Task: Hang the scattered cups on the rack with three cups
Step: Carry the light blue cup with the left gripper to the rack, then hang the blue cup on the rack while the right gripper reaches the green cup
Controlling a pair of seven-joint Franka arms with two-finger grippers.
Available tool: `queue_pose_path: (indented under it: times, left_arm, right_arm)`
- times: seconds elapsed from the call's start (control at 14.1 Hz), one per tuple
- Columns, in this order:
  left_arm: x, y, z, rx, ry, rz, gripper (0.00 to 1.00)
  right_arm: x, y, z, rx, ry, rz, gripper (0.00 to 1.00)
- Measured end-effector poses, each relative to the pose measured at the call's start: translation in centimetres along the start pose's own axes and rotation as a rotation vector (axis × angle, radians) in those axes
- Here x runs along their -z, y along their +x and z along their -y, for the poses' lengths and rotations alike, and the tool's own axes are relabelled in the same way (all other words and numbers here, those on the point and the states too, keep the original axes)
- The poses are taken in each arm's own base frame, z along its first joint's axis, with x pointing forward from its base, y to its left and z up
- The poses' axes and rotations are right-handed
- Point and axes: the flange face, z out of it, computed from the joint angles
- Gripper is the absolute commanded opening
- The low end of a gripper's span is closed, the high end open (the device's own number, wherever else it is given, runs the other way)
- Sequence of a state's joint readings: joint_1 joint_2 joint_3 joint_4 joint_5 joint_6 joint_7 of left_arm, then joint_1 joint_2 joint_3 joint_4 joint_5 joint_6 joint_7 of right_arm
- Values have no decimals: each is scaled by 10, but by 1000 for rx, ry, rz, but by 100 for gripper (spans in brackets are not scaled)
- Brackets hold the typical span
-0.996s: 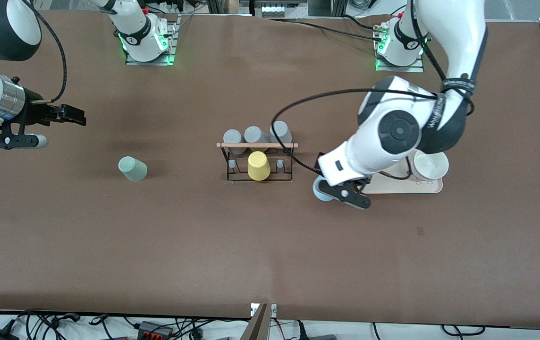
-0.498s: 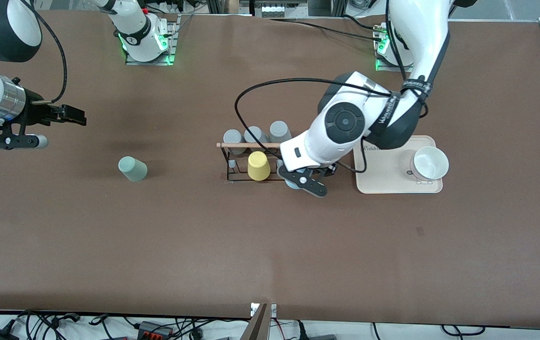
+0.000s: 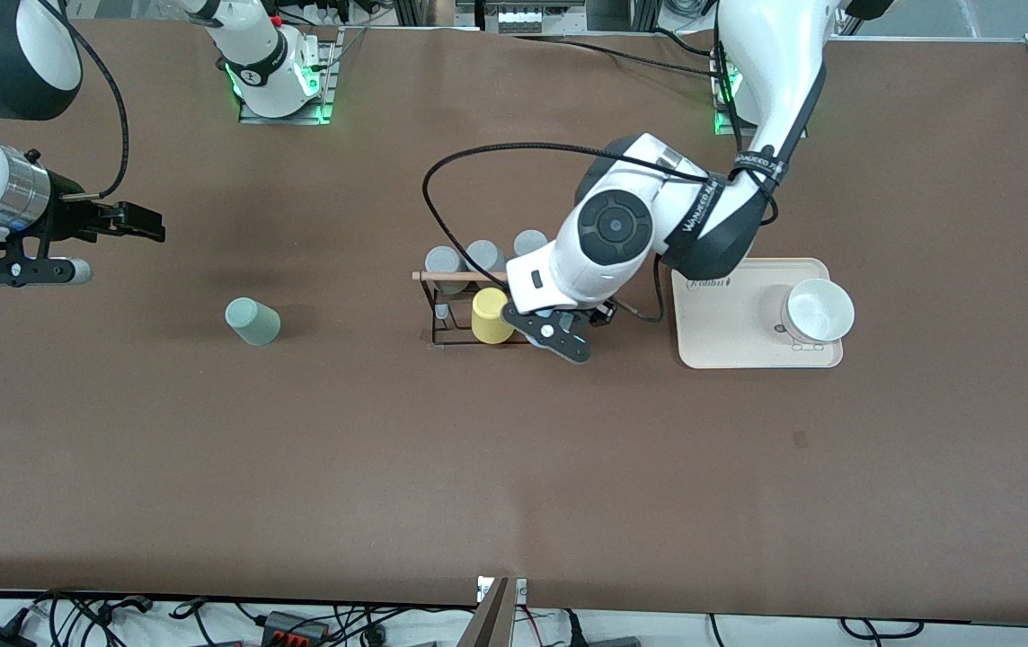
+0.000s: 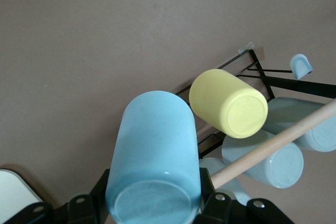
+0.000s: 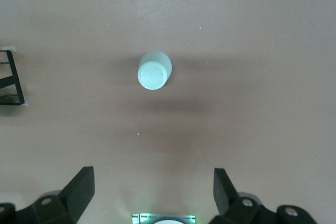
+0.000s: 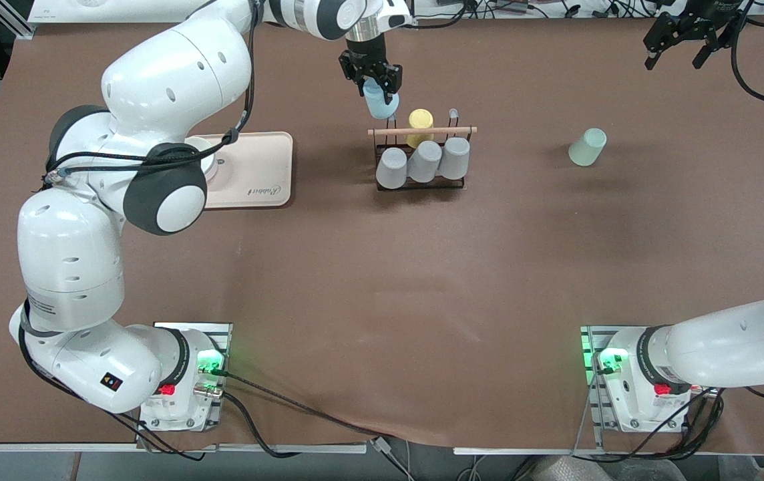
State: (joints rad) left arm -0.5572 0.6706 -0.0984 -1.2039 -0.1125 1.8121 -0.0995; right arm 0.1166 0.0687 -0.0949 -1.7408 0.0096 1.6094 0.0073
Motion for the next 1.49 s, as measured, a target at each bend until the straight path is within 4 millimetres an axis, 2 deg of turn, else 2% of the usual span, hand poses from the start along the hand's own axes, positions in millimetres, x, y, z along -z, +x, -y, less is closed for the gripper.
queue_pose_path:
  times: [0.14,0.28,0.57,0.78,1.0,1.14,1.28,1.49]
  left_arm:
    - [-1,-1,-13,-36,52,-5,29]
    - [4,-2,-28,-66,82,-22,29]
    - [0,0,-28,-74,107,-19,29]
    - [-5,1,-27,-78,120,-13,30]
    - [-11,2,-28,-80,121,-6,30]
    - [-12,2,-29,-82,120,-6,31]
    - [-12,2,-31,-85,120,-5,31]
    - [-14,0,-36,-92,122,3,31]
  right_arm:
    - [-4,4,0,-1,0,-25,100]
    - [-18,7,-3,-7,1,-33,100]
    - [-54,15,-12,-24,4,-93,100]
    - [-86,18,-1,-5,2,-134,100]
    - [-123,17,25,42,-6,-126,100]
    - [-144,24,38,92,-15,-134,100]
    - [-166,32,42,158,-23,-173,100]
    - [-204,31,38,180,-29,-236,100]
